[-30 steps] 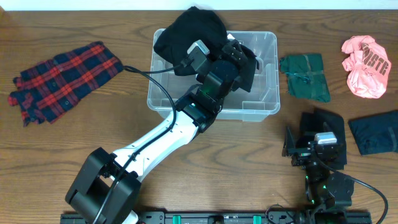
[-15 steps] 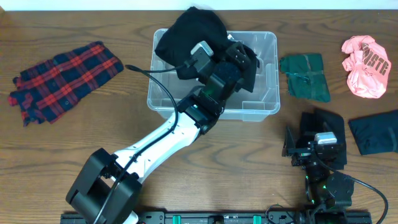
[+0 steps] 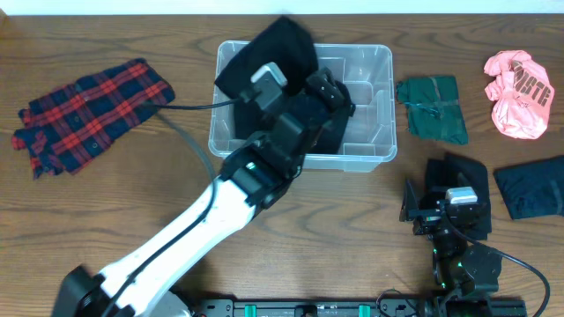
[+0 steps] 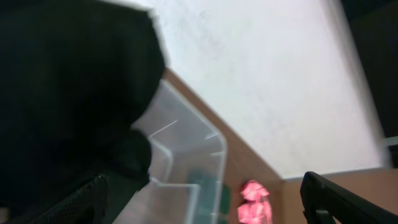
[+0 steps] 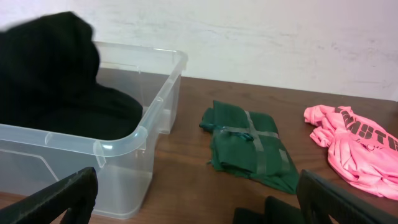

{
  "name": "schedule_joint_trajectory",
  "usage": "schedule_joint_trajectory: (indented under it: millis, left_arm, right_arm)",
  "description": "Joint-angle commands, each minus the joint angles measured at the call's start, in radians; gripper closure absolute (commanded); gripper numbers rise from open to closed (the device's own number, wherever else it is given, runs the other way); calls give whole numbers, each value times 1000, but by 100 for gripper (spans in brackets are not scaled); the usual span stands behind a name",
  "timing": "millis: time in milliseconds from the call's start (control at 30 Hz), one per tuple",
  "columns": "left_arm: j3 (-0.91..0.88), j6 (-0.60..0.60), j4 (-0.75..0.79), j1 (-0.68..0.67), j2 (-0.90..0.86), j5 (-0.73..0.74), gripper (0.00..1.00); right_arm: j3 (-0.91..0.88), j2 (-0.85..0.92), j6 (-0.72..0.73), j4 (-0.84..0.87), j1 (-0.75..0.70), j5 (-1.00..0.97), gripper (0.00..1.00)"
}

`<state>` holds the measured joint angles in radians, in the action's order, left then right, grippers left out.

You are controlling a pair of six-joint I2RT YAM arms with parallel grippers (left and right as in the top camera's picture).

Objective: Pack container
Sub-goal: 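Release the black garment and press it flat inside the bin with left gripper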

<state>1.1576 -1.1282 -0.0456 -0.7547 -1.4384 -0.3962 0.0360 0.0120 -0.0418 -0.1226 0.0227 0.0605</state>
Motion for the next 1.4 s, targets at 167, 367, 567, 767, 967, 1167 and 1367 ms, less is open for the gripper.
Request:
schedule_joint_trajectory:
  millis: [167,367,567,767,967,1167,1367]
  left_arm:
    - [25,51,-21,0,47,-24,2]
    - [24,302,-26,2,47,-16,2]
    - [38,871,19,2,47,58,2]
    - [124,1026,-101,67,37,43,2]
    - [175,1147,-136,188,-50,44,2]
    - [203,1278,-71,238,-194,43,2]
    - [203,1323,74,259,-339,43,2]
  right_arm:
    - [-5,-6,-16,-1,-6,8,1]
    - [-5,-6,-16,-1,-6,8,1]
    - [-5,-6,-16,-1,-6,8,1]
    - [-5,-6,-16,-1,-6,8,1]
    - [-5,-6,-16,-1,-6,8,1]
    - [-5,-6,-16,-1,-6,8,1]
    - [-5,-6,-16,-1,-6,8,1]
